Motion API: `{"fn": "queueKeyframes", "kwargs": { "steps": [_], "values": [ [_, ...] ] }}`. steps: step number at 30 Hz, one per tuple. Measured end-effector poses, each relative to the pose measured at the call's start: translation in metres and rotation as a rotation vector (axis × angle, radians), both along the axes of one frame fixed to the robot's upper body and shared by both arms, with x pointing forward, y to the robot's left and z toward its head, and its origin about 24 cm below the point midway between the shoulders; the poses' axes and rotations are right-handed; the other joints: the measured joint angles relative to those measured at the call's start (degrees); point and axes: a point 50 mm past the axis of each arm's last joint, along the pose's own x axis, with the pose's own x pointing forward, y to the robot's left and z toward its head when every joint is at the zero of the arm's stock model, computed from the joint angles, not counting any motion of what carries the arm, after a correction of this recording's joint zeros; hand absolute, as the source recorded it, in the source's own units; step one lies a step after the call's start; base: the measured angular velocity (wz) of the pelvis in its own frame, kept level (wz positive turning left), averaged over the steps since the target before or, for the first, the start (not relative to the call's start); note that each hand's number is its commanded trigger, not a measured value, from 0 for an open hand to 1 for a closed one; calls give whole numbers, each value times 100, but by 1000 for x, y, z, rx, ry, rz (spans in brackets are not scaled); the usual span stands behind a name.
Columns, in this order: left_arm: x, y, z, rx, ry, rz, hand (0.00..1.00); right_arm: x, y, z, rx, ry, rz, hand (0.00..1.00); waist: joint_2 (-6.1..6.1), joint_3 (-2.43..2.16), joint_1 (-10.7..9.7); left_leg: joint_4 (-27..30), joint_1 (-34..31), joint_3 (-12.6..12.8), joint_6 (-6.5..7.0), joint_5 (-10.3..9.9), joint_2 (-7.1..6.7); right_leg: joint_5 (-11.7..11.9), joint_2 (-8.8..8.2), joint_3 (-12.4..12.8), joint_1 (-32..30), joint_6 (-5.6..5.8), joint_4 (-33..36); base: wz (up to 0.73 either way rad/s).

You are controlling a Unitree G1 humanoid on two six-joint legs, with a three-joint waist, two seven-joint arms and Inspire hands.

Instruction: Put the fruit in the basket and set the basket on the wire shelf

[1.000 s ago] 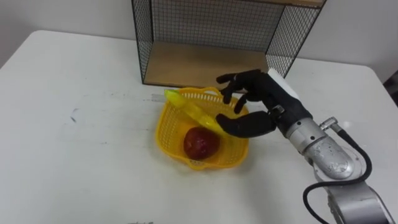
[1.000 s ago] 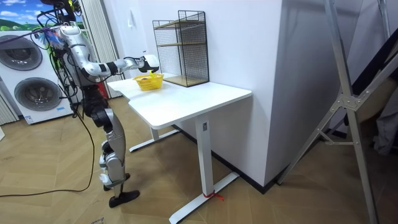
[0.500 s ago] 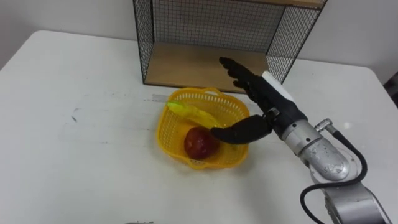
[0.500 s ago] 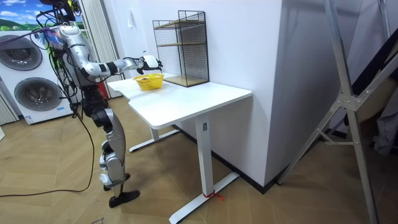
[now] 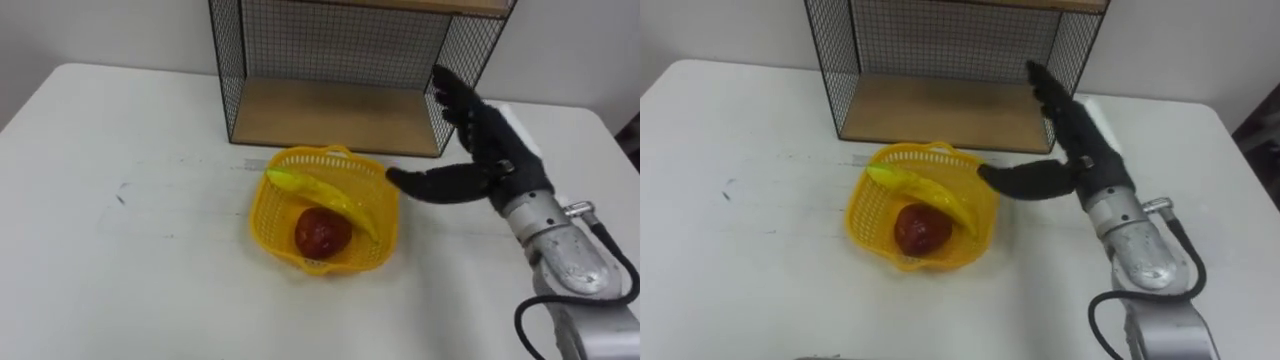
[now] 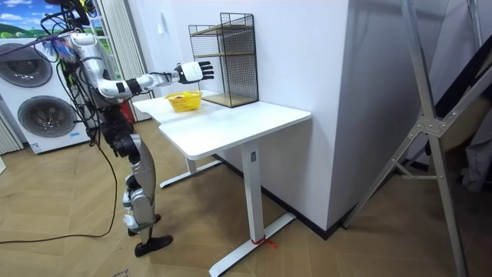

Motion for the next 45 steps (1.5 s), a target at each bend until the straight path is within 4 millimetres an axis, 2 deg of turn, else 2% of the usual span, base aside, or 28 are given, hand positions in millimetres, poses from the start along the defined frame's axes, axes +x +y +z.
{"fn": "queueKeyframes", "kwargs": {
  "steps": [1, 5, 6, 10, 13, 17, 21, 24, 26, 30, 36, 39, 40, 42, 45],
  "values": [
    [-3, 1, 0, 0, -1, 42, 0, -1, -4, -1, 18, 2, -22, 0, 8, -2, -1, 1, 2, 0, 0, 0, 1, 0, 0, 0, 2, 0, 0, 0],
    [-22, 9, 4, 32, -65, 422, 0, -13, -27, -8, 86, 10, -179, 0, 91, -2, 13, 7, 25, 10, -1, 0, 4, -1, -3, 30, -6, -1, 11, 0],
    [-26, 13, 6, 66, -92, 546, 0, -19, -35, -10, 95, 15, -236, 0, 99, -2, 27, 4, 40, 8, -1, -1, 2, -3, -6, 58, -11, 0, 10, 0],
    [-30, 29, 14, 237, -140, 821, 0, -29, -51, -10, 118, -2, -383, 0, 113, -18, 44, -26, -2, 11, 6, 4, -9, -9, -43, 81, -9, 2, 2, -1],
    [-18, 51, 28, 402, -241, 970, 0, -41, -63, -14, 107, 0, -502, 0, 137, -19, 147, -29, 2, 30, 8, 5, -3, -11, -46, 79, -64, 5, 7, -2],
    [21, 84, 62, 625, -463, 1080, 0, -51, -68, -19, 100, 13, -585, 0, 148, -20, 204, -20, -17, -14, 11, 8, -3, -11, -55, 55, -69, 5, 10, 4],
    [56, 101, 102, 792, -673, 1127, 0, -62, -72, -26, 89, 41, -643, 0, 160, -56, 321, -67, 22, -21, 14, 9, -1, -13, -59, 25, -77, 9, 20, 0],
    [67, 105, 129, 889, -766, 1163, 0, -75, -74, -37, 91, 91, -674, 0, 168, -71, 350, -106, 96, -20, 14, 9, 0, -13, -53, 33, -54, 9, 32, -2],
    [73, 107, 143, 946, -817, 1160, 0, -77, -74, -37, 74, 93, -684, 0, 169, -73, 337, -107, 91, -25, 14, 9, -9, -13, -57, 36, -39, 10, 32, -2],
    [93, 107, 171, 1017, -976, 1119, 0, -76, -74, -37, 69, 93, -681, 0, 188, -39, 318, -100, 87, -137, 19, 6, -26, -24, -37, 27, -16, 30, 23, 7],
    [110, 101, 202, 1095, -1143, 988, 0, -76, -74, -36, 89, 65, -675, 0, 264, -2, 297, -32, 76, -239, 24, -1, -34, -25, -33, -65, 22, 31, 12, 6],
    [126, 92, 225, 1120, -1300, 905, 0, -75, -72, -35, 96, 54, -647, 0, 297, -15, 301, 2, -30, -264, 25, 0, -39, -25, -45, -66, -62, 30, 28, 4],
    [128, 91, 229, 1123, -1322, 889, 0, -75, -71, -34, 96, 49, -640, 0, 304, -14, 301, 4, -38, -264, 25, 0, -41, -25, -45, -65, -66, 30, 27, 0],
    [132, 89, 236, 1131, -1375, 824, 0, -74, -70, -33, 101, 38, -611, 0, 406, -17, 293, 0, -17, -253, 26, 1, -45, -25, -44, -61, -13, 30, 25, -4],
    [140, 86, 246, 1098, -1456, 756, 0, -73, -68, -33, 102, 36, -573, 0, 424, -9, 240, -3, 1, -258, 26, 1, -78, -25, -35, -61, -1, 30, 16, -1]
  ]
}}
